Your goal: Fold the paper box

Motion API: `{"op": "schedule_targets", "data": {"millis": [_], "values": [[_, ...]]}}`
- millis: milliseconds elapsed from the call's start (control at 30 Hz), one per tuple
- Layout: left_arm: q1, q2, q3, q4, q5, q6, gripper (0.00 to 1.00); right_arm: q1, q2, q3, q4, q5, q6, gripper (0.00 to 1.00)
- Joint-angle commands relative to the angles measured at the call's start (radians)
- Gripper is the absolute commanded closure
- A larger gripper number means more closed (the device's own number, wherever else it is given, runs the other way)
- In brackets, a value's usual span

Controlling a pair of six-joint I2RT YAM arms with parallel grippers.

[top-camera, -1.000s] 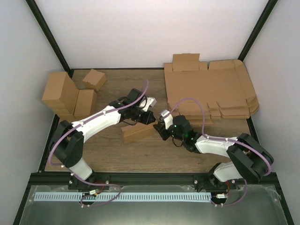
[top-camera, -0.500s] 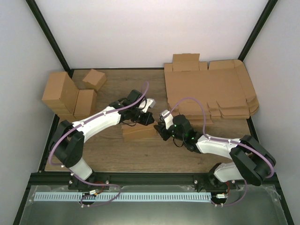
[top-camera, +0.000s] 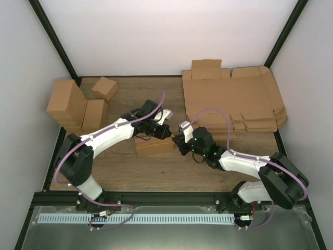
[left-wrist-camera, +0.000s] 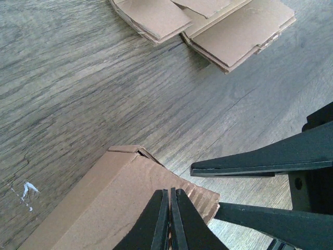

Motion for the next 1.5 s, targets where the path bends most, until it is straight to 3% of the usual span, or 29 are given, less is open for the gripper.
{"op": "schedule_targets", "data": {"millis": [0, 200, 867, 933, 1133, 1367, 1467], "values": [[0.003, 0.0, -0.003, 0.01, 0.002, 0.006, 0.96, 0.005, 0.014, 0.056, -0.022, 0.012, 0.016, 0.85], [0.003, 0.002, -0.005, 0.013, 0.01, -0.001, 0.96, 0.006, 0.014, 0.064, -0.048, 0.009, 0.017, 0.99], [0.002, -0.004, -0.09, 0.062, -0.003, -0.073, 0.96, 0.063, 0.113, 0.023, -0.08, 0.096, 0.088, 0.99], [0.002, -0.004, -0.083, 0.057, -0.005, -0.072, 0.96, 0.063, 0.058, 0.029, -0.102, 0.101, 0.095, 0.95], [0.002, -0.005, -0.066, 0.04, -0.021, -0.064, 0.96, 0.063, -0.051, 0.07, -0.182, 0.062, 0.069, 0.65], [0.003, -0.013, -0.019, 0.006, -0.049, -0.053, 0.96, 0.049, -0.08, 0.116, -0.249, 0.029, 0.104, 0.56], [0.005, -0.038, 0.026, -0.039, -0.098, -0.049, 0.96, 0.0, -0.095, 0.157, -0.266, -0.031, 0.136, 0.58]]}}
